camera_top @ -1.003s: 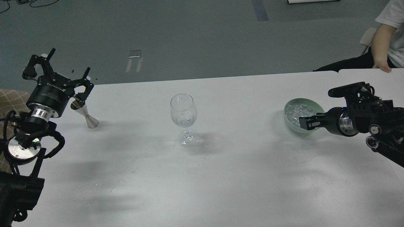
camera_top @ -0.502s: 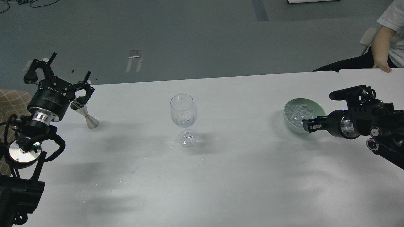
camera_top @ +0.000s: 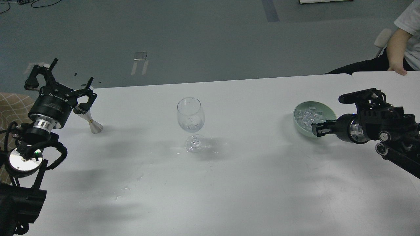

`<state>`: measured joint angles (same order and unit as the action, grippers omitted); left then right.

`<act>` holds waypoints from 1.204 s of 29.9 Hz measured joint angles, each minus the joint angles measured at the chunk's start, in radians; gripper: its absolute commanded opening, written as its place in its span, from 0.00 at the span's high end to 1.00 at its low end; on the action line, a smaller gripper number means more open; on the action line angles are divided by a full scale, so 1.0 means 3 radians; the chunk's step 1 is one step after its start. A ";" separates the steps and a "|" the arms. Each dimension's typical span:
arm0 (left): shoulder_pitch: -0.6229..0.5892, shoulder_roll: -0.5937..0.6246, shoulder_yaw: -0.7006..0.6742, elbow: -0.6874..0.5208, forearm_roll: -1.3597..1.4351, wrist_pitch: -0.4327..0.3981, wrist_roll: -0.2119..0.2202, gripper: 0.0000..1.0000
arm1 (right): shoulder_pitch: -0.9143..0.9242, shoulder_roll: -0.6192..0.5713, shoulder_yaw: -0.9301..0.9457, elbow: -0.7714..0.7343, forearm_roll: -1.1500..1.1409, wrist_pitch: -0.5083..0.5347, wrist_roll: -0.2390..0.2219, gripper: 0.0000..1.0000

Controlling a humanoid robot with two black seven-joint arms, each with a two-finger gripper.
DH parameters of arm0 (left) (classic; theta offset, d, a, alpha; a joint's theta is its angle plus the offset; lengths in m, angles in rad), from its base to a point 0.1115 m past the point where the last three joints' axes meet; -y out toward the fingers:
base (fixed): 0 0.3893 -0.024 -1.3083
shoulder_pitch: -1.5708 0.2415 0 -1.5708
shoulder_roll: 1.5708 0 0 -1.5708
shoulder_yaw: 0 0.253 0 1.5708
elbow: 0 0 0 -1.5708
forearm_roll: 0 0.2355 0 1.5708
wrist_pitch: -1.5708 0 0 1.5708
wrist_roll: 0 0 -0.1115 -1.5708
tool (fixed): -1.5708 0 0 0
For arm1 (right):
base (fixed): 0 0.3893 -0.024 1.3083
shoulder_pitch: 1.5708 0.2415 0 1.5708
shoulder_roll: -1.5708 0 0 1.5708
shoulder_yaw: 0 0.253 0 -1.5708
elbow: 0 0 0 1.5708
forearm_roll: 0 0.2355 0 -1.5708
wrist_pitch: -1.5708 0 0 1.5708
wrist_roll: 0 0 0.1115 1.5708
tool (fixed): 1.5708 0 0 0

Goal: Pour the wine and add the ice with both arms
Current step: 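Pick an ice cube from the green bowl with the right gripper, then carry the ice cube with the right gripper above the wine glass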

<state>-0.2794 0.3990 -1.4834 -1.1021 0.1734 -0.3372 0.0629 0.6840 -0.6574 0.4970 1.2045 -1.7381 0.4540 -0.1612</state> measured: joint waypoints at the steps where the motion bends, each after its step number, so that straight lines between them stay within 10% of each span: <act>1: 0.0000 0.0000 0.0000 0.0001 0.0000 0.0000 0.0000 0.02 | 0.0000 0.0004 0.0000 -0.0001 0.0000 0.0000 0.0000 0.55; 12: 0.0000 -0.0003 -0.0005 0.0028 0.0000 -0.0001 0.0000 0.02 | 0.0006 -0.0006 -0.0005 0.0010 0.0015 0.0000 0.0000 0.79; 36: -0.0005 0.0028 -0.0071 0.0028 0.0000 0.0003 0.0005 0.02 | 0.0083 -0.0195 0.0249 0.0204 0.0049 0.0003 0.0012 0.77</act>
<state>-0.2808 0.4073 -1.5047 -1.0937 0.1733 -0.3364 0.0643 0.7090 -0.7160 0.5717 1.2656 -1.7234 0.4549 -0.1577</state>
